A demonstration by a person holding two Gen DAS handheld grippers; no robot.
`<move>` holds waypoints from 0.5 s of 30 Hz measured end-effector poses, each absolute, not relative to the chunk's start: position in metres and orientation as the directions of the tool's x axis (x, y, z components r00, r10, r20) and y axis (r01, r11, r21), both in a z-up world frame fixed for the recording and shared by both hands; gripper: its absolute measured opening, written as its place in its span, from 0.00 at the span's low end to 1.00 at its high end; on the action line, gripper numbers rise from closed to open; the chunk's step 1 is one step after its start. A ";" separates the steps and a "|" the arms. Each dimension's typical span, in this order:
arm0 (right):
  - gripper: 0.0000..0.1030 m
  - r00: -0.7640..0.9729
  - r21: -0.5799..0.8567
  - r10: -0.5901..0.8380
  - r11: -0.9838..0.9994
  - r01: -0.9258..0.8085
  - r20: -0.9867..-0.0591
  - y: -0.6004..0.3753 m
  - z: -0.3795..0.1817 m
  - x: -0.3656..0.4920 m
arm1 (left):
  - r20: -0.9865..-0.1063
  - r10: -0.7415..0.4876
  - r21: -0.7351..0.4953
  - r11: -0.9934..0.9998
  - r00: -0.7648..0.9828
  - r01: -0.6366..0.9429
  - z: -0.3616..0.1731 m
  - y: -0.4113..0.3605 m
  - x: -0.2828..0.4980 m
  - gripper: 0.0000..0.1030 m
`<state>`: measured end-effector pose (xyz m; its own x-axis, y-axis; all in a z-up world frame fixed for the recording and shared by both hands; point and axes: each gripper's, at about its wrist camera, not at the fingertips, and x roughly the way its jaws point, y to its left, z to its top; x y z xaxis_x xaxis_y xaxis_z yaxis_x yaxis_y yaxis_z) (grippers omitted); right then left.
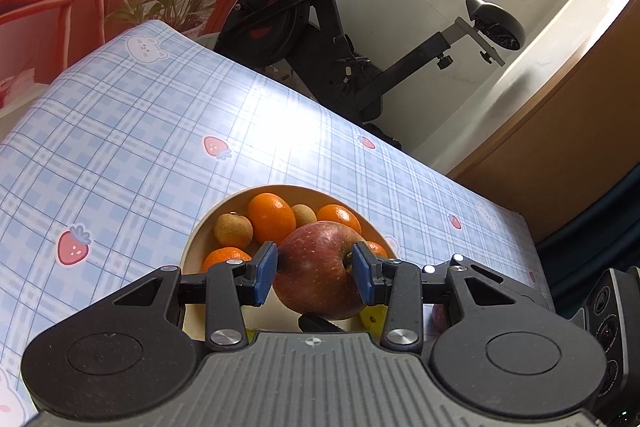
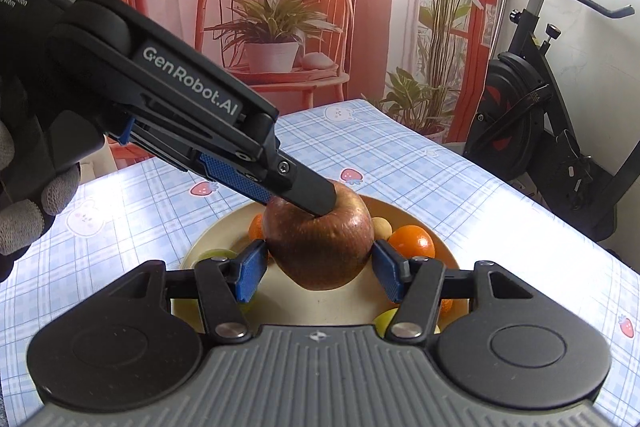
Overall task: Organize fruits
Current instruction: 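Lower the red apple onto the plate and open both grippers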
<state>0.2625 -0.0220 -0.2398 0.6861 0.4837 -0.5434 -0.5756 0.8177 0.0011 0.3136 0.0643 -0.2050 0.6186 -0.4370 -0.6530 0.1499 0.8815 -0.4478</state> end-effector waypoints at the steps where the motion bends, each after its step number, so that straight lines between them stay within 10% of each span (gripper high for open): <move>1: 0.59 0.683 0.002 0.483 0.817 -0.577 -0.548 -0.022 -0.242 0.264 | -0.657 -0.435 -0.445 0.883 0.616 0.148 -0.207 0.065 0.314 0.41; 15: 0.59 0.665 0.000 0.475 0.814 -0.581 -0.576 -0.015 -0.252 0.275 | -0.674 -0.419 -0.435 0.891 0.608 0.131 -0.217 0.066 0.322 0.42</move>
